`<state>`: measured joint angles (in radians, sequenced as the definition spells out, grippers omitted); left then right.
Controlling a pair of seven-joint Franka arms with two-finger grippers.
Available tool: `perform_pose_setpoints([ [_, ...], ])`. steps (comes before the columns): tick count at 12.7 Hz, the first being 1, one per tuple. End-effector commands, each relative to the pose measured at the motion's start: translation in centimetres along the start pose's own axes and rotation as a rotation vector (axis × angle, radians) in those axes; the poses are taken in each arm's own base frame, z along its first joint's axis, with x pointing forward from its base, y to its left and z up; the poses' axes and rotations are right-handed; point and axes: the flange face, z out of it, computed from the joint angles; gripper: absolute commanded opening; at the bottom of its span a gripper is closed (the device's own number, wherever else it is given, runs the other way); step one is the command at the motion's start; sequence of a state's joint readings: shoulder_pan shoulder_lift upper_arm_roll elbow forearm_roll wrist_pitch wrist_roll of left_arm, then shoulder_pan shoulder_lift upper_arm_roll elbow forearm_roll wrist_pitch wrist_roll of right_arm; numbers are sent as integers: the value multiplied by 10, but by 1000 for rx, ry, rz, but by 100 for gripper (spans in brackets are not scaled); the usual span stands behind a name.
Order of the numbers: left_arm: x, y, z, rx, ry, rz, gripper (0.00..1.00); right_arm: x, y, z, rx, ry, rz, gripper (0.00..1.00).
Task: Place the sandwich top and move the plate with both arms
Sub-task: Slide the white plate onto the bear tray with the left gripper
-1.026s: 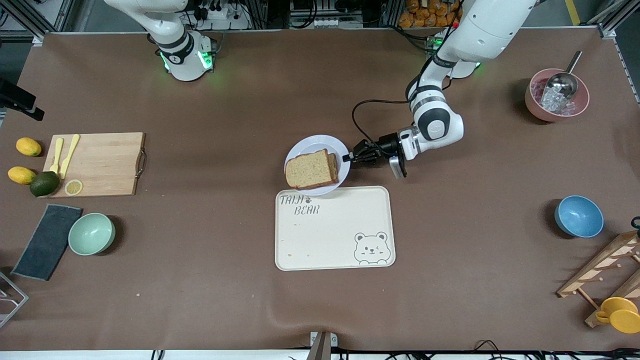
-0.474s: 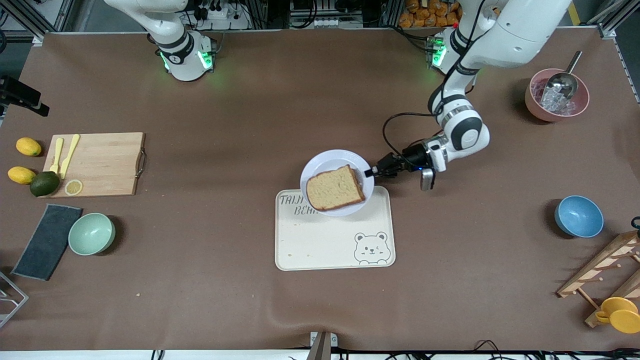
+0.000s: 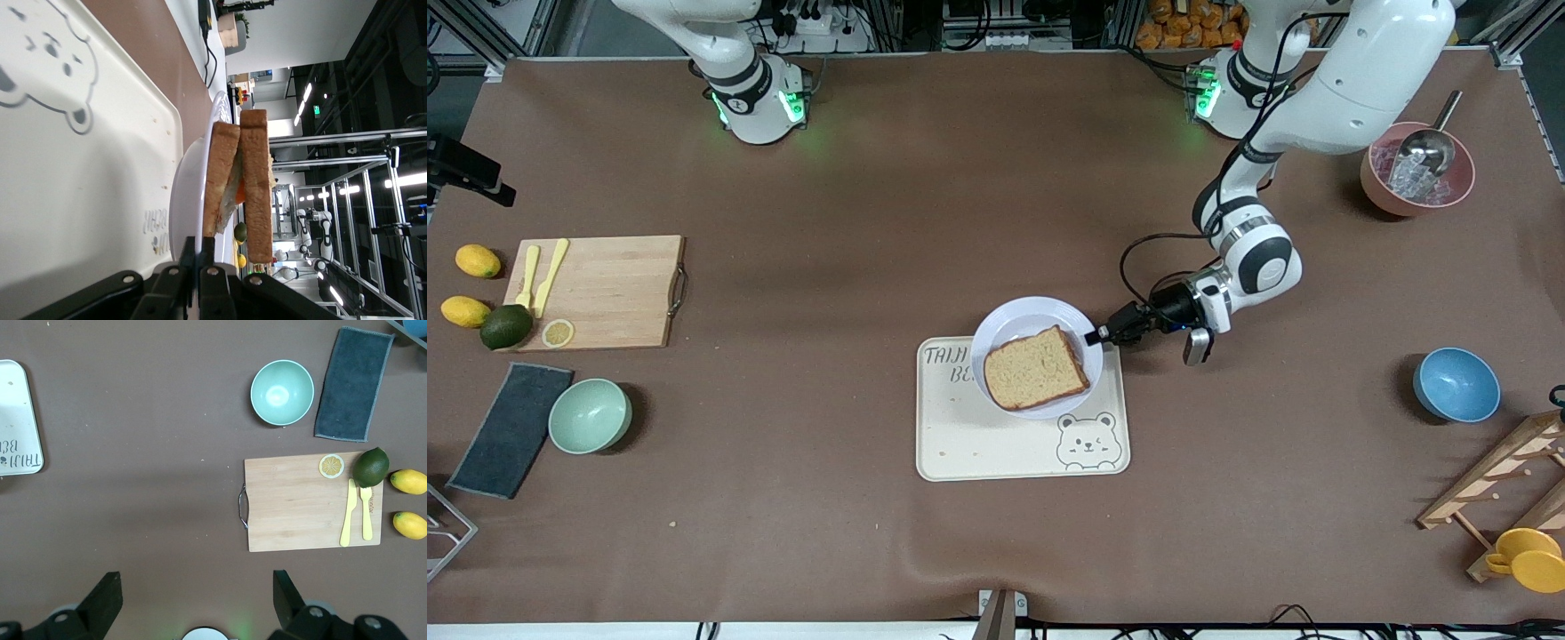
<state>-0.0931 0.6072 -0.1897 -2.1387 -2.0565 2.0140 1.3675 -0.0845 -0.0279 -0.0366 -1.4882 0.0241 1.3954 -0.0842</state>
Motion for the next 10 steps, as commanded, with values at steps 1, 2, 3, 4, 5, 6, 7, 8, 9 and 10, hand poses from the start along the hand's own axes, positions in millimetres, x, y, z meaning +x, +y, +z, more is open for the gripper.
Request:
perform_pose_setpoints([
  [1, 19, -17, -3, -28, 21, -15, 0, -3, 1, -3, -12, -3, 14, 100],
  [2, 22, -19, -7, -16, 30, -18, 0, -3, 1, -3, -12, -3, 14, 100],
  [3, 22, -24, -9, -1, 35, -26, 0, -3, 2, -3, -12, -3, 16, 100],
  [4, 21, -29, -9, 7, 35, -36, 0, -3, 1, -3, -12, -3, 14, 100],
  [5, 18, -35, -9, 11, 33, -47, 0, -3, 0, -3, -12, -3, 13, 100],
  [6, 18, -37, -10, 14, 34, -50, 0, -3, 0, -3, -12, -3, 13, 100],
  [7, 21, -41, -15, 28, 44, -52, 0, -3, 0, -3, -12, -3, 13, 100],
  [8, 20, -46, -17, 38, 45, -57, 0, -2, 0, -3, -12, -2, 13, 100],
  [9, 18, -51, -19, 44, 48, -66, 0, -2, 0, -3, -12, -2, 13, 100],
  [10, 19, -55, -18, 44, 47, -70, 0, -2, 0, -3, -12, -2, 13, 100],
])
